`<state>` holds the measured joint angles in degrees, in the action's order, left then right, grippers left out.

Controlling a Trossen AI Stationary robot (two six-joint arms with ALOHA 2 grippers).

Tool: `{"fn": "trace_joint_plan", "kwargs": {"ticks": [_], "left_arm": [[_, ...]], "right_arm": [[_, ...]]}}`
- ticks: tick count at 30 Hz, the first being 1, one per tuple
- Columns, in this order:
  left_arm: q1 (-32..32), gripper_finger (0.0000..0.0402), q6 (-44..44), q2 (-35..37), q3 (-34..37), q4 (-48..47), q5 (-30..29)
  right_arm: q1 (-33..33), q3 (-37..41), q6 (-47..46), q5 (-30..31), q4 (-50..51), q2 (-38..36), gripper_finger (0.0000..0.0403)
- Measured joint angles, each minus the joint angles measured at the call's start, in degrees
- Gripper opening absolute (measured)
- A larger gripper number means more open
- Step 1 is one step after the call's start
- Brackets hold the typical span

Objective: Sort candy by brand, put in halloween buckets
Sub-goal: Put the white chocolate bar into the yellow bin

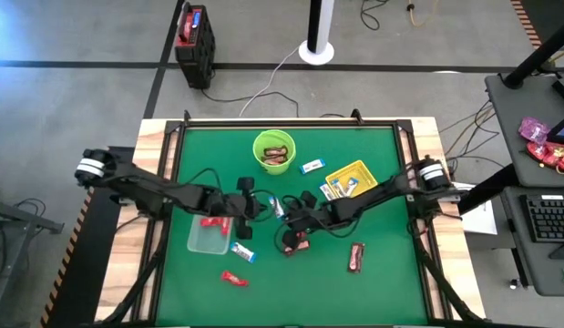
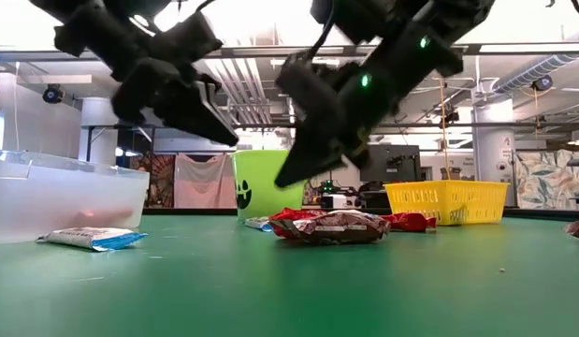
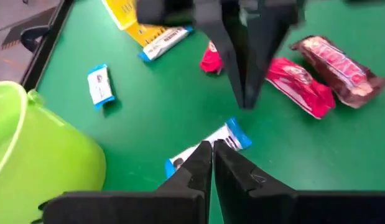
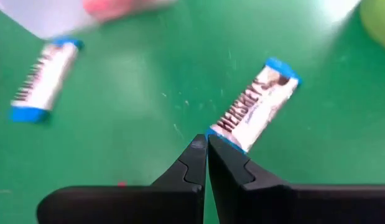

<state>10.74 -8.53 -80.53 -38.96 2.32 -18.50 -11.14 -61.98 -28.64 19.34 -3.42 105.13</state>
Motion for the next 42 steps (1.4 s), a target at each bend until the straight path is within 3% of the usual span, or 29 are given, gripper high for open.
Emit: {"fn": "trace_joint_plan", "kwargs": {"ticks": [10,18,21,27,36,42], "left_arm": [[-0.5,0.0,-1.7,-4.7,-1.2,1.9,0.1],[-1.8,0.0,-1.6,-5.6,-1.1,3.2,0.0],[-3.0,0.0,-1.9,-6.6,-1.1,5.3,0.1],[-4.7,0.0,-3.0,-11.7,-1.5,6.3,0.7],[-6.1,0.0,-3.0,-15.8,-2.3,8.0,1.1],[-7.8,0.0,-2.9,-16.6,-2.2,8.1,1.0]], "right_arm": [[0.4,-5.1,0.2,0.2,2.2,7.7,0.0009],[0.7,-5.1,-2.2,4.5,18.4,3.2,0.0009],[0.8,-4.9,-1.3,5.8,19.9,0.3,0.0009],[1.2,-4.5,2.0,1.0,15.7,-1.5,0.0009],[1.6,-2.0,4.3,-1.4,-2.8,3.8,0.0009],[2.2,-1.6,2.4,-1.4,0.5,5.7,0.0009]]}}
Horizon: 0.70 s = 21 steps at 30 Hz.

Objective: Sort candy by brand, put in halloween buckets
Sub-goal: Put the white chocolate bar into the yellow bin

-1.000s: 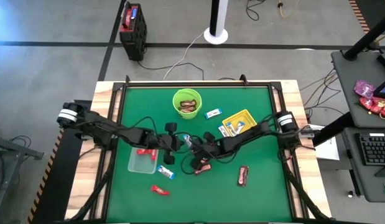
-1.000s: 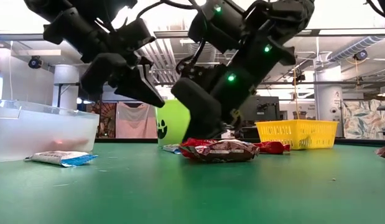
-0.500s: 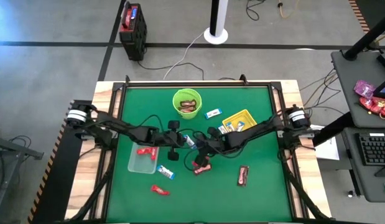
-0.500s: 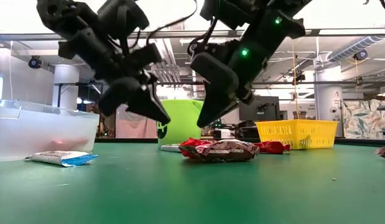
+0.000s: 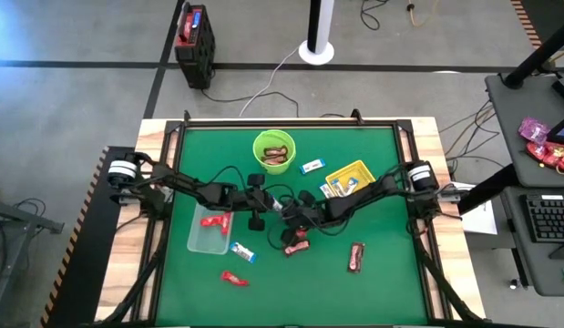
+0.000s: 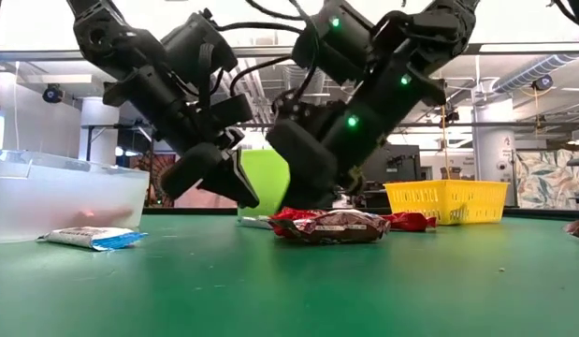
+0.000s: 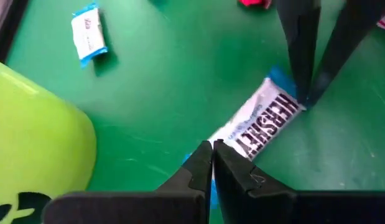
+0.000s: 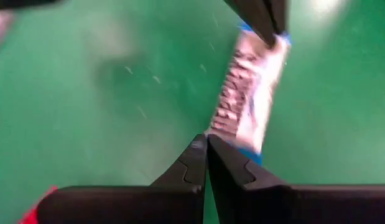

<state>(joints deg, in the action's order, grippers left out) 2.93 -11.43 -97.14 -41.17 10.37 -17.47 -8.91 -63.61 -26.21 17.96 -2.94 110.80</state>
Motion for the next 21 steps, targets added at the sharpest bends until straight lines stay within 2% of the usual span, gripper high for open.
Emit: {"fn": "trace_joint_plan", "kwargs": {"ticks": [5,9,14,19,21], "left_arm": [[-0.3,0.0,0.1,0.1,0.0,-0.2,0.0],[-0.4,0.0,0.4,-0.7,0.0,-0.1,0.0],[-0.4,0.0,0.4,-1.2,0.0,0.1,0.1],[-0.8,0.0,-0.3,-1.2,-0.4,2.4,0.0],[-1.3,0.0,-0.7,-1.2,-0.4,3.8,0.0]], "right_arm": [[1.1,0.1,-1.2,1.7,8.3,-1.9,0.0009],[1.3,0.2,2.9,1.0,8.7,-3.8,0.0009],[1.8,0.4,6.4,-3.3,9.0,-6.2,0.0009],[2.6,1.1,5.9,-2.8,9.4,-7.5,0.0009],[2.9,1.4,4.5,-0.8,9.4,-7.5,0.0009]]}}
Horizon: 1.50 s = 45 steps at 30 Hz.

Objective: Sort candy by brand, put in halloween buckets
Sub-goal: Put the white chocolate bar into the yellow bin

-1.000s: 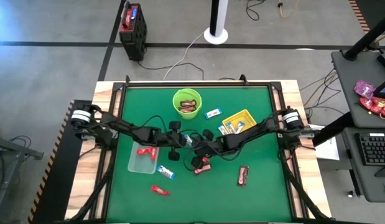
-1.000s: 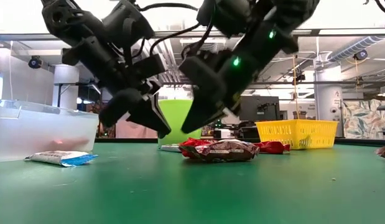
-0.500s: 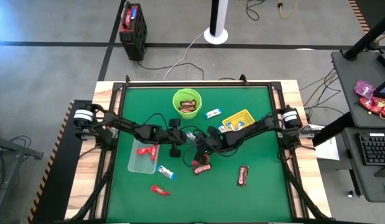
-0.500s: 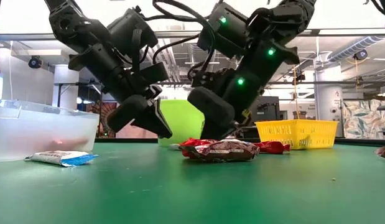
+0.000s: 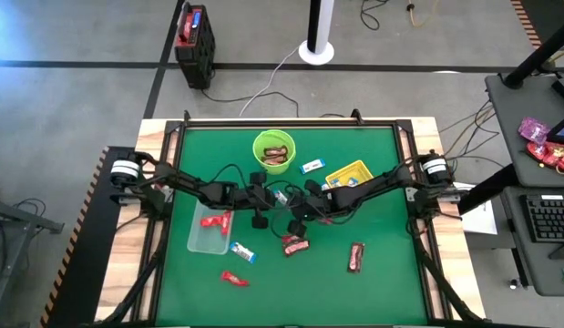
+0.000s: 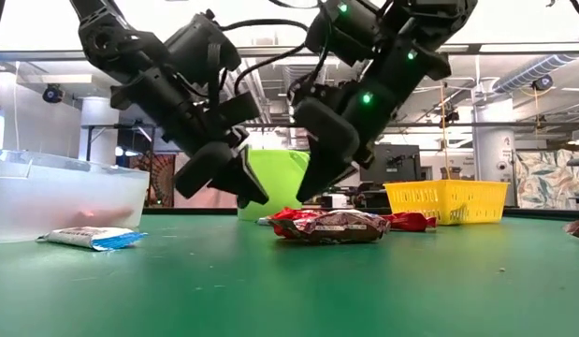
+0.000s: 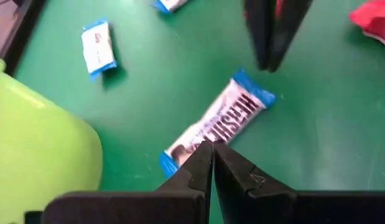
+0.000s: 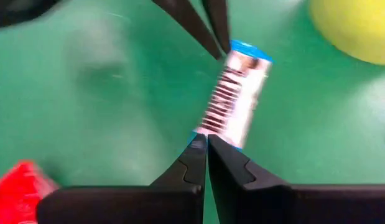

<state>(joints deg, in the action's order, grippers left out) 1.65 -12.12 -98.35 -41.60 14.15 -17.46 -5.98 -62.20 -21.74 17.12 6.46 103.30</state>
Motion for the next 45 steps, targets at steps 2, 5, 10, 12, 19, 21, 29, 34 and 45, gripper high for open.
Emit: {"fn": "trace_joint_plan", "kwargs": {"ticks": [2,5,10,12,19,21,29,34,45], "left_arm": [[-0.8,0.0,-0.2,0.0,0.0,0.5,0.0],[-2.0,0.0,-0.1,0.0,0.0,0.2,-0.1],[-2.6,0.0,0.1,0.0,0.1,-0.1,0.0],[-2.6,0.0,0.1,0.0,0.1,-0.1,0.0],[-2.6,0.0,0.5,0.0,0.9,-0.1,0.1],[-2.6,0.0,0.6,0.0,1.0,-0.1,0.1],[-2.6,0.0,1.0,-4.5,1.0,3.4,-0.1],[-2.6,0.0,2.8,-7.2,0.8,5.0,-0.1],[-2.6,0.0,3.9,-7.7,0.9,4.4,0.1]], "right_arm": [[0.1,0.4,-0.5,2.5,0.0,0.0,0.0011],[0.1,0.9,-0.8,4.9,-2.0,0.0,0.0023],[0.5,0.9,-1.2,3.8,-2.6,0.0,0.0076],[0.5,1.0,-1.3,3.5,-2.8,0.3,0.0106],[0.5,3.4,-0.8,3.9,-9.7,2.4,0.0207],[0.5,4.0,-0.4,3.9,-11.5,2.8,0.0225],[0.6,5.1,1.9,3.9,-14.2,4.7,0.0255],[0.5,5.1,2.2,4.1,-15.8,6.8,0.0242],[0.7,5.0,1.8,3.5,-15.6,7.6,0.014]]}}
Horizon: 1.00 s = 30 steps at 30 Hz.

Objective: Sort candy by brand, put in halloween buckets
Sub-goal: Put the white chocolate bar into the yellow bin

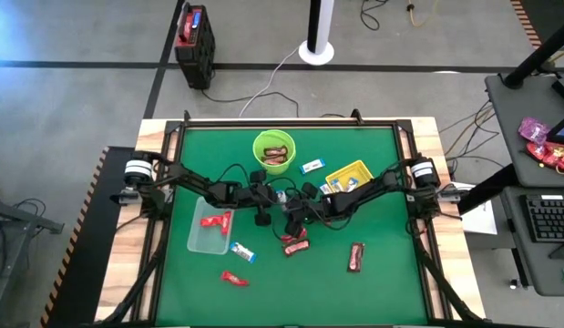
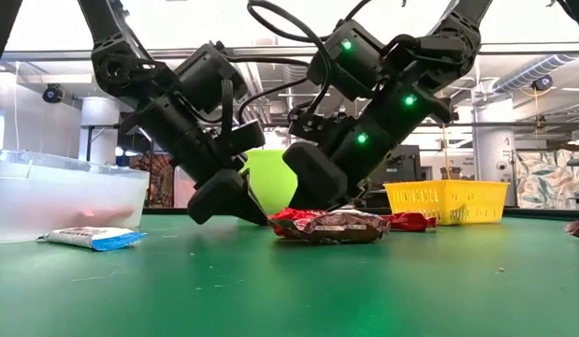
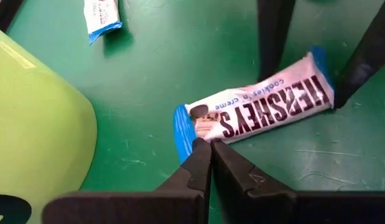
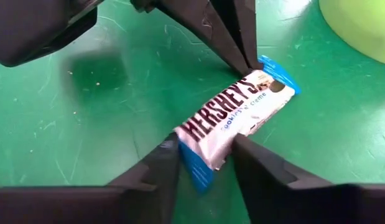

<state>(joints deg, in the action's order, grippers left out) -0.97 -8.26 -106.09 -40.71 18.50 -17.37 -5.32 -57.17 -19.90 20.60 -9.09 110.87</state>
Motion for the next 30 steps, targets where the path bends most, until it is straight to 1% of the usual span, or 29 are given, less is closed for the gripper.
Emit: {"fn": "trace_joint_plan", "kwargs": {"ticks": [5,10,13,21,23,25,28,30], "left_arm": [[0.2,0.0,1.1,0.3,0.0,-0.2,0.4],[0.2,0.0,1.3,1.7,0.1,-0.6,0.7],[0.3,0.0,1.4,3.1,0.3,-1.9,1.0],[0.8,0.0,2.8,8.7,0.4,-7.8,1.2],[1.0,0.0,2.8,9.6,0.5,-8.0,1.0],[1.1,0.0,1.9,10.1,0.5,-7.4,2.7],[1.3,0.0,-0.4,10.1,0.5,-6.4,7.9],[1.4,0.0,-0.2,10.1,0.5,-5.9,8.3]], "right_arm": [[0.0,0.0,0.2,-0.3,0.2,0.0,0.007],[0.0,0.1,0.3,-0.1,0.4,-0.1,0.0017],[0.1,0.2,0.7,0.0,0.4,-0.3,0.001],[0.0,0.5,4.0,-0.1,1.5,-3.4,0.0008],[0.0,0.5,4.2,-1.1,1.2,-4.4,0.0008],[-0.1,0.4,4.2,-2.8,1.0,-5.3,0.0008],[-1.4,0.4,4.6,-2.6,1.5,-6.2,0.0008],[-2.3,0.4,4.9,-2.4,2.1,-7.1,0.0008]]}}
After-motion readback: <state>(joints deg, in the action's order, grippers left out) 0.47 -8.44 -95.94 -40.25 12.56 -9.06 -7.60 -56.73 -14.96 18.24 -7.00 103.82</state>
